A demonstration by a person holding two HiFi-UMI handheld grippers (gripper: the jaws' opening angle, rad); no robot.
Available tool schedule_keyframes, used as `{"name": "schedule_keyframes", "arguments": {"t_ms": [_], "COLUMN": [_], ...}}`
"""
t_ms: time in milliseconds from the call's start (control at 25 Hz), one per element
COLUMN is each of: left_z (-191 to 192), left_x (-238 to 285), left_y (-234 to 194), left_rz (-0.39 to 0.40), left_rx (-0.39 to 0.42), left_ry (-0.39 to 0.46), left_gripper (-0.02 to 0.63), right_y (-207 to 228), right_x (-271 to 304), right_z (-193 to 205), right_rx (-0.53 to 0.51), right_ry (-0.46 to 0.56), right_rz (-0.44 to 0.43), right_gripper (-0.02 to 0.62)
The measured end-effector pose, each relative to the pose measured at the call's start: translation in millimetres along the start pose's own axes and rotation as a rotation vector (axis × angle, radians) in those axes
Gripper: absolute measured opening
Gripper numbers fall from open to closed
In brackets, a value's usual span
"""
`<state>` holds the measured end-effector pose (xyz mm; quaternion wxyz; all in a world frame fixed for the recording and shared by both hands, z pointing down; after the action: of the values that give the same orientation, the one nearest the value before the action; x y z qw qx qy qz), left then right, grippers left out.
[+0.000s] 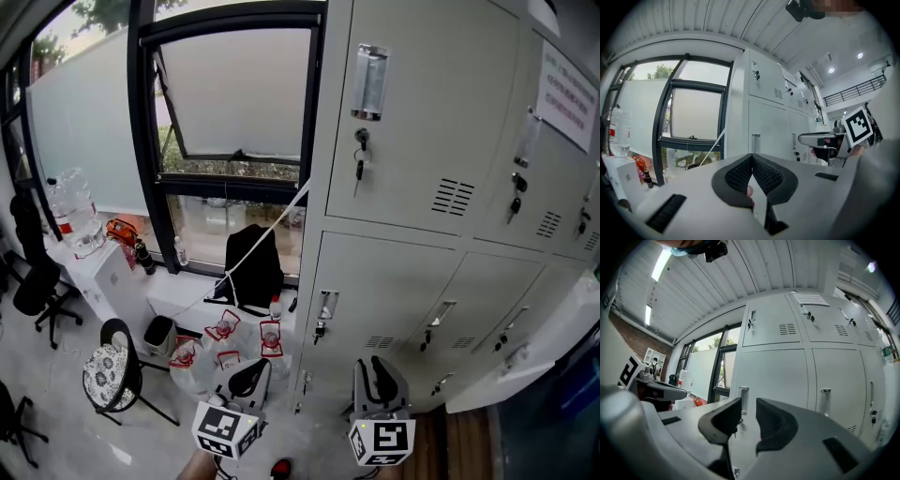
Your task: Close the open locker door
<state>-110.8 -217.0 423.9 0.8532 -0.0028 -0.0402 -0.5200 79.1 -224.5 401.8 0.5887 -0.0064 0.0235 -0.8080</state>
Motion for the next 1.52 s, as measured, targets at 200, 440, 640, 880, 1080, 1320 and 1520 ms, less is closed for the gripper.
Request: {"name": "schedule_keyframes", "arguments": {"t_ms": [200, 440, 640, 880, 1080, 1320, 1520], "left_z": [5.7, 17.0, 35.5, 41.4, 39.8, 35.6, 34.4], "left_x": [-25.3, -60.8, -87.0, -101.4, -102.2, -97.2, -93.7], "left_y": [28.0, 63.4, 88.7, 96.4, 97.0, 98.5, 95.8], "left_rz": [-0.001, 0.0, 0.007, 0.001, -0.005, -0.003, -0.008], "left_rx": [0.0, 0.004, 0.012, 0.019, 0.023, 0.021, 0.029], "left_ry": [-0.011, -0.036, -0.074, -0.081, -0.074, -0.067, -0.069], "left_gripper": [0.021, 0.021, 0.021, 0.021, 0.021, 0.021, 0.021], "right_y": [6.1, 12.8, 5.0, -1.6, -4.0, -1.5, -1.3], "right_x": [-47.0, -101.5, -135.0, -149.0, -149.4, -145.5, -141.3], "right_z": [7.8, 23.7, 46.4, 54.5, 51.1, 47.4, 48.5], "right_rx": [-0.041, -0.04, 0.001, -0.008, -0.012, -0.008, -0.013], "right_ry": [-0.014, -0.029, -0.081, -0.102, -0.091, -0.085, -0.085], "right_rz": [0.005, 0.047, 0.036, 0.029, 0.016, 0.014, 0.005], "right_gripper": [0.069, 0.025, 0.017, 0.015, 0.015, 0.015, 0.015]}}
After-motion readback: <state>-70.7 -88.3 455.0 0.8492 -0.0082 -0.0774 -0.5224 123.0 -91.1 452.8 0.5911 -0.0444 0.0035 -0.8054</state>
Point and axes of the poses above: the fingertips, and each gripper's own axes: x forward along the fingers, y to its right, z out of its underside, the point moved 1 cm from there along -x, backward along the fingers, and after that the axes turned 3 degrees about x, right-handed, at the moved point
